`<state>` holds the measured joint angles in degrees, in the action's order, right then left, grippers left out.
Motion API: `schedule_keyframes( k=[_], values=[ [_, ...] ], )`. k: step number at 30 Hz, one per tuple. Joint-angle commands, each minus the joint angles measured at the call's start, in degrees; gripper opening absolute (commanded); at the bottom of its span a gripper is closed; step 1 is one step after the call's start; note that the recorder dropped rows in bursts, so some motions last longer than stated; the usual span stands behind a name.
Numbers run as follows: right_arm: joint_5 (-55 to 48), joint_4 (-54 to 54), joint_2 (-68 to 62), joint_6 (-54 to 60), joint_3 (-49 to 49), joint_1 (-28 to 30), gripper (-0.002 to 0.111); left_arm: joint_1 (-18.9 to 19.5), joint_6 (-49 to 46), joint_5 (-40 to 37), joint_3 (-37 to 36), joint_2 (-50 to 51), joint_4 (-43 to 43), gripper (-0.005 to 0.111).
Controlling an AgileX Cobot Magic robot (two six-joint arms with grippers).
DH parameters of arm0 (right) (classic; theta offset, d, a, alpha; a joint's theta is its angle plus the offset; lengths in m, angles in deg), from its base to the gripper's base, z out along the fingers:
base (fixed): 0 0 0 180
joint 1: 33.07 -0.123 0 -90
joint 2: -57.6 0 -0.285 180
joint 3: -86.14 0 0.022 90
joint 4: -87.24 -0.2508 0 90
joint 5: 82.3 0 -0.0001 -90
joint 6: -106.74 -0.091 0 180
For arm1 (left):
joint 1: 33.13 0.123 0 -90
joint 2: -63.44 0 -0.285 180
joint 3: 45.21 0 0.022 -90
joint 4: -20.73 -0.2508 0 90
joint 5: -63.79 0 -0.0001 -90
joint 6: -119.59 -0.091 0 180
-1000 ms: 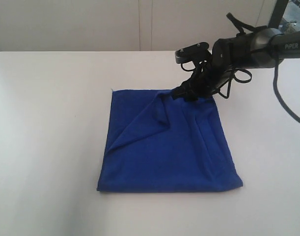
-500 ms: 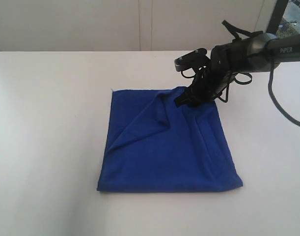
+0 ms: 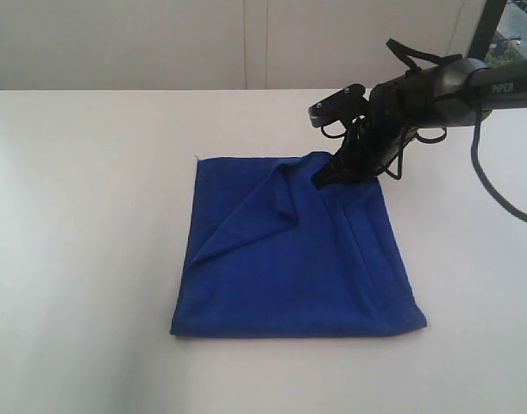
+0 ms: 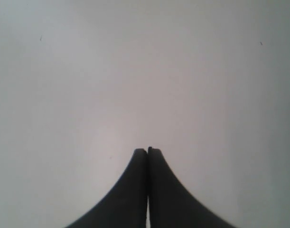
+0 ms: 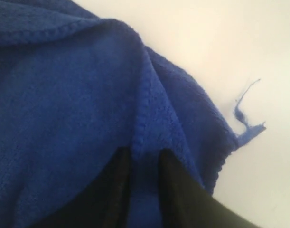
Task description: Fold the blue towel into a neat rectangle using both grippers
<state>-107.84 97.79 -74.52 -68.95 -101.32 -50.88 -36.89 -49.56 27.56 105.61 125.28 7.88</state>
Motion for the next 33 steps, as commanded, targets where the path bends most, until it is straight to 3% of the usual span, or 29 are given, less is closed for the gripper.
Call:
schedule_keyframes(
  k=[1, 7, 18, 22, 27, 33],
  values=[
    [0.0, 0.7, 0.2, -0.3, -0.1, 0.1, 0.011, 0.0, 0.3, -0.7, 0.0, -0.5, 0.1, 0.000],
    [0.0, 1.0, 0.7, -0.3, -0.1, 0.1, 0.000, 0.0, 0.3, -0.7, 0.0, -0.5, 0.1, 0.000],
    [-2.2, -0.1, 4.2, -2.0, -0.2, 0.8, 0.000, 0.0, 0.3, -0.7, 0.0, -0.5, 0.1, 0.000],
    [-4.0, -7.2, 4.2, -1.8, -0.2, 4.7, 0.000, 0.0, 0.3, -0.7, 0.0, -0.5, 0.1, 0.000],
    [-5.2, -25.4, 4.2, 6.6, -0.2, 9.2, 0.000, 0.0, 0.3, -0.7, 0.0, -0.5, 0.1, 0.000],
    [-5.9, -26.5, 4.2, 8.8, -0.2, 9.3, 0.000, 0.0, 0.3, 2.1, 0.0, -0.5, 0.1, 0.000]
  ],
)
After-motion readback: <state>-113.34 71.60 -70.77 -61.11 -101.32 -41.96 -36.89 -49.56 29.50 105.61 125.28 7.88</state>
